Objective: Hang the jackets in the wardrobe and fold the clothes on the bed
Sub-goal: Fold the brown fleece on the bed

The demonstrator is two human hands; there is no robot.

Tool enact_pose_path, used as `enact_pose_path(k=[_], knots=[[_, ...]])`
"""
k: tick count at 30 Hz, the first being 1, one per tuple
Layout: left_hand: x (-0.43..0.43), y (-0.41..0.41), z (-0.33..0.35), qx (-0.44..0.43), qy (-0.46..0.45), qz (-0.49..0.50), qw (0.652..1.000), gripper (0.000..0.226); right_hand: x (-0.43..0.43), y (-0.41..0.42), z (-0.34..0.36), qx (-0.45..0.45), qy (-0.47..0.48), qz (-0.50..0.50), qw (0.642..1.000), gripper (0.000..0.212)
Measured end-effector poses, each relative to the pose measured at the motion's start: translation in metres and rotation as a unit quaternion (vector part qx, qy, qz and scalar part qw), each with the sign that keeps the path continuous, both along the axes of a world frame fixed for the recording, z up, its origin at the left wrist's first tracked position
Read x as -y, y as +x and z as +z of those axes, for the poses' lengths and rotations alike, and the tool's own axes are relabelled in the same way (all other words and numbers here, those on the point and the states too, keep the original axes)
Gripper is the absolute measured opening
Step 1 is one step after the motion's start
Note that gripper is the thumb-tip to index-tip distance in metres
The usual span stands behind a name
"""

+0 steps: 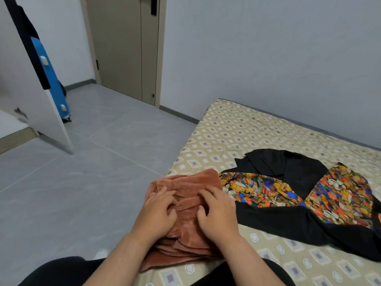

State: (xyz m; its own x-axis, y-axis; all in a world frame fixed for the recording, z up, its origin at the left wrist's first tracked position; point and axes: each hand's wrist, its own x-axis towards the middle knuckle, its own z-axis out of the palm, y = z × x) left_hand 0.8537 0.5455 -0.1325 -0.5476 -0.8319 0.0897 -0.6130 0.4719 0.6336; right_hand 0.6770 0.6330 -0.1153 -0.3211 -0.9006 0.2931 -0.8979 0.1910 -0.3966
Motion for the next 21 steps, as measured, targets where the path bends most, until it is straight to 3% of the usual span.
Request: enact_pose_path(k=[2, 5, 7, 10, 16, 21], knots=[[0.007, -0.009, 0.007, 0.081, -0.033, -0.002, 0.996, 0.029, 0.009, -0.006, -0.007, -0.066, 0.108, 0.01, 0.992, 0.069], [0.008, -0.021, 0.003, 0.171, -0.039, -0.001, 0.984, 0.066, 0.02, -0.006, -0.025, -0.065, 0.165, 0.019, 0.984, 0.088], [0.004, -0.02, -0.013, 0.161, -0.028, 0.006, 0.986, 0.082, 0.022, -0.006, -0.036, -0.063, 0.188, 0.012, 0.98, 0.093], [0.002, -0.013, -0.035, 0.148, -0.046, 0.019, 0.988, 0.083, 0.027, -0.009, -0.046, -0.063, 0.2, 0.016, 0.978, 0.09], [0.027, -0.003, -0.061, 0.018, 0.009, -0.023, 1.0, 0.071, 0.04, -0.013, -0.054, -0.009, 0.198, 0.006, 0.98, 0.072], [0.034, -0.004, -0.073, -0.028, 0.01, -0.016, 0.999, 0.064, 0.055, -0.018, -0.065, -0.002, 0.204, 0.012, 0.979, 0.061]])
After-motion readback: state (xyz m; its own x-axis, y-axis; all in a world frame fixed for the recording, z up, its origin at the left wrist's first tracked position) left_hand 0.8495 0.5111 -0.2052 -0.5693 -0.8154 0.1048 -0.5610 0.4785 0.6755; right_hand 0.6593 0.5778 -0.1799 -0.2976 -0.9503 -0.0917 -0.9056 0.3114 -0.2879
